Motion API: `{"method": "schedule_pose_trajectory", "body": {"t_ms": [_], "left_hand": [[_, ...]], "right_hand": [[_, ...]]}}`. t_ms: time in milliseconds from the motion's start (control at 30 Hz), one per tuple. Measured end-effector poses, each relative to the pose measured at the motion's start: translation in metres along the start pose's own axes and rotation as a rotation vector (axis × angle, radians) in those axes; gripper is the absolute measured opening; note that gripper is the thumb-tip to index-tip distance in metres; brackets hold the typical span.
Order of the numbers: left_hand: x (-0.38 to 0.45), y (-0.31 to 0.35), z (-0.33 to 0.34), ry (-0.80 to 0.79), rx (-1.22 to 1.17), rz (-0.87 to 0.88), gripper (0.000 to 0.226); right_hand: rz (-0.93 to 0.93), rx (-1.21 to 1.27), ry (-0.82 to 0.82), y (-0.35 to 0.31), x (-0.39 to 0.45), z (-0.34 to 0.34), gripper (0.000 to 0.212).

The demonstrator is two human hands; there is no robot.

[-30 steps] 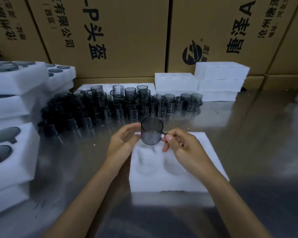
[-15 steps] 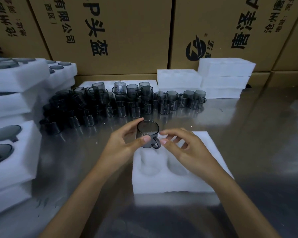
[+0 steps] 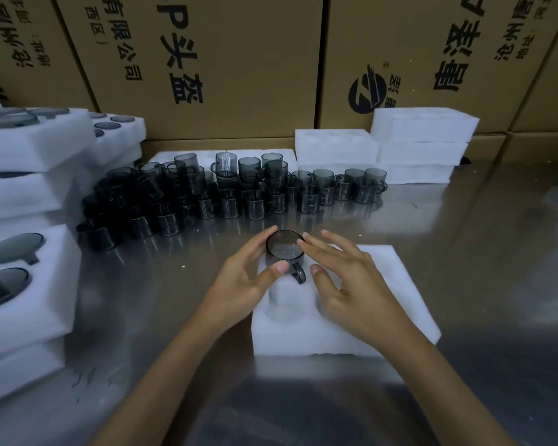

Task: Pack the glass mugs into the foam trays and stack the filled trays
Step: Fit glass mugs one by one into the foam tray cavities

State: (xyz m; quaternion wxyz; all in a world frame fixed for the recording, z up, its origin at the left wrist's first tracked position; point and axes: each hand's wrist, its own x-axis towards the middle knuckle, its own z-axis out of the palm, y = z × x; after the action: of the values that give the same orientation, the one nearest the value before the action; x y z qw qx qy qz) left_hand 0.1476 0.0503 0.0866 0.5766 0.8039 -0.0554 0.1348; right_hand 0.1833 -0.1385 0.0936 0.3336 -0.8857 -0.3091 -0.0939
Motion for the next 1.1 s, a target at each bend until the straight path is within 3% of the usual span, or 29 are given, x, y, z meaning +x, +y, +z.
{"method": "schedule_pose_trajectory", "body": {"t_ms": [200, 333, 433, 567, 667, 833, 1000, 1100], "left_hand": [[-0.004, 0.003, -0.008, -0.007, 0.182, -0.008, 0.057], [-0.006, 0.003, -0.014, 0.198, 0.561, 0.373, 0.043], [-0.004, -0.003, -0.017, 0.219, 0.634, 0.481, 0.039], [-0.004, -0.014, -0.018, 0.211, 0.619, 0.45, 0.039], [-0.003, -0.019, -0.017, 0.193, 0.619, 0.428, 0.042], [-0.004, -0.021, -0.014, 0.201, 0.596, 0.416, 0.047], [-0.003, -0.025, -0.011, 0.239, 0.502, 0.326, 0.04], [-0.004, -0.025, -0.008, 0.267, 0.235, 0.201, 0.038]], "right_hand": [[-0.041, -0.043, 0.023, -0.001, 0.0, 0.001, 0.046], [-0.054, -0.116, 0.026, -0.002, -0.001, 0.001, 0.047], [-0.037, -0.119, 0.025, -0.003, -0.001, -0.001, 0.049], [-0.029, -0.206, -0.006, -0.006, -0.002, 0.0, 0.053], [-0.012, -0.313, 0.08, -0.009, -0.002, 0.001, 0.054], [0.08, -0.349, -0.021, -0.004, 0.002, 0.004, 0.053], [0.136, -0.23, -0.026, -0.001, 0.006, 0.007, 0.054], [0.177, -0.047, -0.093, 0.0, 0.006, 0.0, 0.058]]}}
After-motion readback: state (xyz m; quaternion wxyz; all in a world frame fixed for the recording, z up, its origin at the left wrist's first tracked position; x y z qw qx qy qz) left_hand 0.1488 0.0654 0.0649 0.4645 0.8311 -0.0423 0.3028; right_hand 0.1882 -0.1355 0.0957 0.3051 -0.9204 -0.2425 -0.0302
